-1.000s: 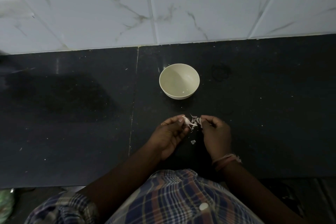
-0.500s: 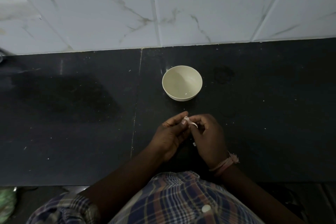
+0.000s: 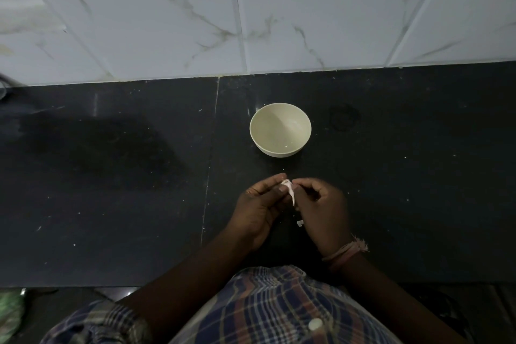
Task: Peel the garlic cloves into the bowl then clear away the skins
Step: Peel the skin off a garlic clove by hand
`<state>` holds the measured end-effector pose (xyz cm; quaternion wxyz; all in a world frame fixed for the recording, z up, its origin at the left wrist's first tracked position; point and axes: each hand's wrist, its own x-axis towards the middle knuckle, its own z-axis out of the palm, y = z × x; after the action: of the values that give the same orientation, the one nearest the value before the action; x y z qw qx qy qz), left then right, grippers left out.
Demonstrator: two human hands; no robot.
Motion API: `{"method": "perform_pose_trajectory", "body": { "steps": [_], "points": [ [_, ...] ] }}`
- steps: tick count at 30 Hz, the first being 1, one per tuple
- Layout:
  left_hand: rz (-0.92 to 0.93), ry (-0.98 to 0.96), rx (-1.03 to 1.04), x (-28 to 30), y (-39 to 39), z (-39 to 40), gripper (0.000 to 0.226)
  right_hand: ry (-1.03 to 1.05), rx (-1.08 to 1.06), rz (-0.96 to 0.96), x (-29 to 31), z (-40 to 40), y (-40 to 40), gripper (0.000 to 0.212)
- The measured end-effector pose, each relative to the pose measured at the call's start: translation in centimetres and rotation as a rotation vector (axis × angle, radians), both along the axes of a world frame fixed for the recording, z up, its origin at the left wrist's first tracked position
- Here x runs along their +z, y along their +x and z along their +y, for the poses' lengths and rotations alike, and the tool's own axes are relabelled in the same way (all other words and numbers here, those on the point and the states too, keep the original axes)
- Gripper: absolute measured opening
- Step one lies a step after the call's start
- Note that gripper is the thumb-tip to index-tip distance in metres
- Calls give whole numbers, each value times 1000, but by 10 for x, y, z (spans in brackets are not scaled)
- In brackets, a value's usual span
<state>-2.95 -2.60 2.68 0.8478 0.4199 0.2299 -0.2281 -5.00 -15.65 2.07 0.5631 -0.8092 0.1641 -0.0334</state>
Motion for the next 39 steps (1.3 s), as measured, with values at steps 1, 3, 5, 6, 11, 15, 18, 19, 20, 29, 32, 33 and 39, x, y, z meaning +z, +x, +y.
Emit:
{"method": "perform_pose_trajectory", "body": {
  "steps": [1, 3, 5, 6, 11, 15, 18, 19, 20, 29, 32, 33, 39],
  "points": [
    [-3, 6, 2, 1, 0, 1, 26, -4, 16, 10, 1, 0, 0, 10],
    [-13, 19, -2, 3, 0, 1, 27, -17, 28, 17, 3, 0, -1, 10],
    [-32, 28, -16, 3, -1, 1, 29, -34, 15, 18, 5, 0, -2, 11],
    [-42, 36, -23, 2, -2, 1, 31, -44, 9, 16, 6, 0, -1, 11],
    [-88, 130, -28, -2, -2, -2, 30, -131, 60, 23, 4, 0, 0, 15],
    [-103, 167, -37, -3, -1, 1, 21, -216, 107, -22, 4, 3, -2, 17],
    [-128, 211, -48, -2, -1, 2, 24, -197, 98, -12, 4, 2, -2, 16],
    [-140, 234, -56, -2, -1, 2, 24, -202, 90, -10, 4, 2, -2, 15],
    [-152, 260, -65, -1, -2, 2, 24, -220, 81, -15, 4, 2, -2, 13],
    [-148, 267, -61, -1, -1, -1, 25, -300, 94, -85, 5, 4, 2, 11],
    [-171, 327, -81, -2, -2, 3, 23, -291, 134, -78, 0, 3, 0, 12],
    [-197, 388, -104, -2, -1, 4, 22, -289, 142, -77, -1, 3, -1, 13],
    [-300, 629, -175, -1, 1, 5, 15, -222, 170, -52, 0, 2, 0, 18]
  ]
}}
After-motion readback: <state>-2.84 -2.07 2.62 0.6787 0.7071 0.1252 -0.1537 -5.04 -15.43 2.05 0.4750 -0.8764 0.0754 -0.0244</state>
